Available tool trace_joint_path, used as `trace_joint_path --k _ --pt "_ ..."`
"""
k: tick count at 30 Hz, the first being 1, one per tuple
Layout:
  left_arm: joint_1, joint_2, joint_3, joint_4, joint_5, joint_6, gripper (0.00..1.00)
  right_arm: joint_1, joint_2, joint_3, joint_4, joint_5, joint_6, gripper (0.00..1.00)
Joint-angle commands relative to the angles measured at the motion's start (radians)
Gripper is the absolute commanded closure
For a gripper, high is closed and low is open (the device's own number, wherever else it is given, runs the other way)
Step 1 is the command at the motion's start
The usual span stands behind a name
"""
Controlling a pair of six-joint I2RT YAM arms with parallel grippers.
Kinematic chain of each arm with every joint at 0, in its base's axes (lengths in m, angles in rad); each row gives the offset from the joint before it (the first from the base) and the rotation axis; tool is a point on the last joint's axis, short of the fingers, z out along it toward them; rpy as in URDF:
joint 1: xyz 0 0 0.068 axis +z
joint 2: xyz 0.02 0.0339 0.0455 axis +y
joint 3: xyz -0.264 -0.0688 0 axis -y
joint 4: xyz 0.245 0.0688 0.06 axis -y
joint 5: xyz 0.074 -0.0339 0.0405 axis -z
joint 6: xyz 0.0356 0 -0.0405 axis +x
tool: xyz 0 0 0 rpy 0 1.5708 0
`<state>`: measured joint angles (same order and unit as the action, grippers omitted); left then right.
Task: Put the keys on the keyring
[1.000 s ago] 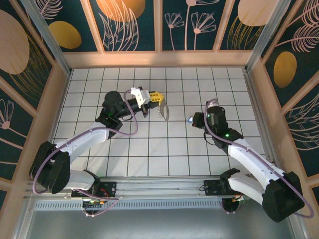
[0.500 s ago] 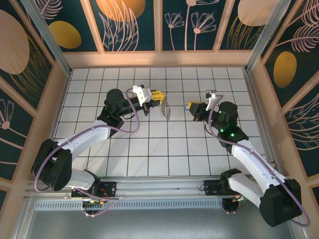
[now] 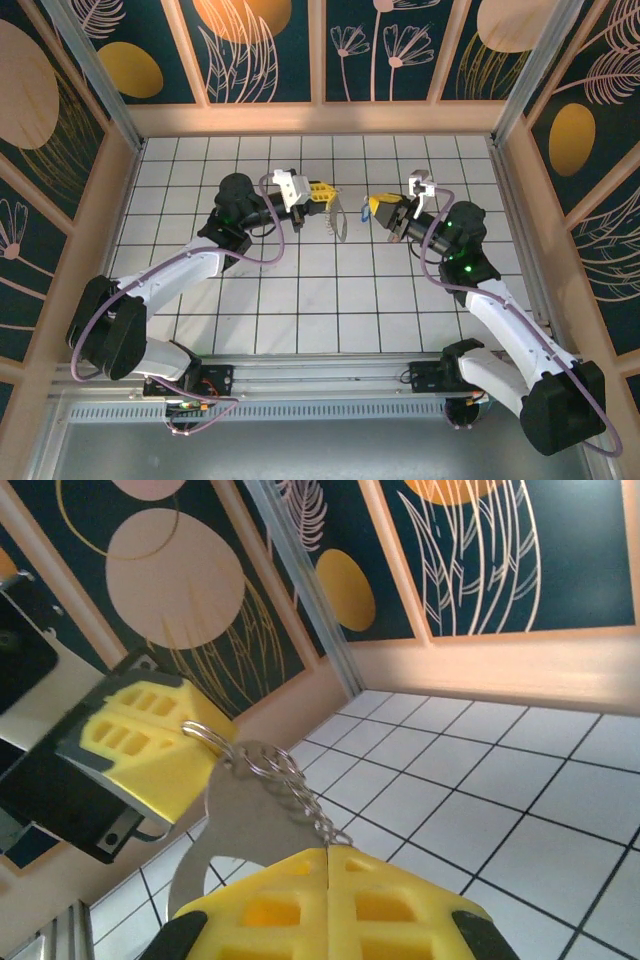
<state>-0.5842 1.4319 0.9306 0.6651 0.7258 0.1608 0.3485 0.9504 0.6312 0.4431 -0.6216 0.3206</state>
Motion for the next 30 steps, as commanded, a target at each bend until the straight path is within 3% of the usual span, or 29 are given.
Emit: trace_joint_path --k 1,17,30 --pt "-0.008 0.005 0.036 -0.03 0.024 0.036 1.0 -0.003 -0.032 0.032 0.112 -0.045 0.016 1.0" --pt "-0.012 0.009 0.096 -0.107 0.05 0.062 1.0 0.143 0.0 0.085 0.137 0.087 -0.037 1.0" --pt "-0.013 0.004 0.098 -0.102 0.06 0.052 1.0 0.186 0.063 0.126 0.147 0.105 -0.058 1.0"
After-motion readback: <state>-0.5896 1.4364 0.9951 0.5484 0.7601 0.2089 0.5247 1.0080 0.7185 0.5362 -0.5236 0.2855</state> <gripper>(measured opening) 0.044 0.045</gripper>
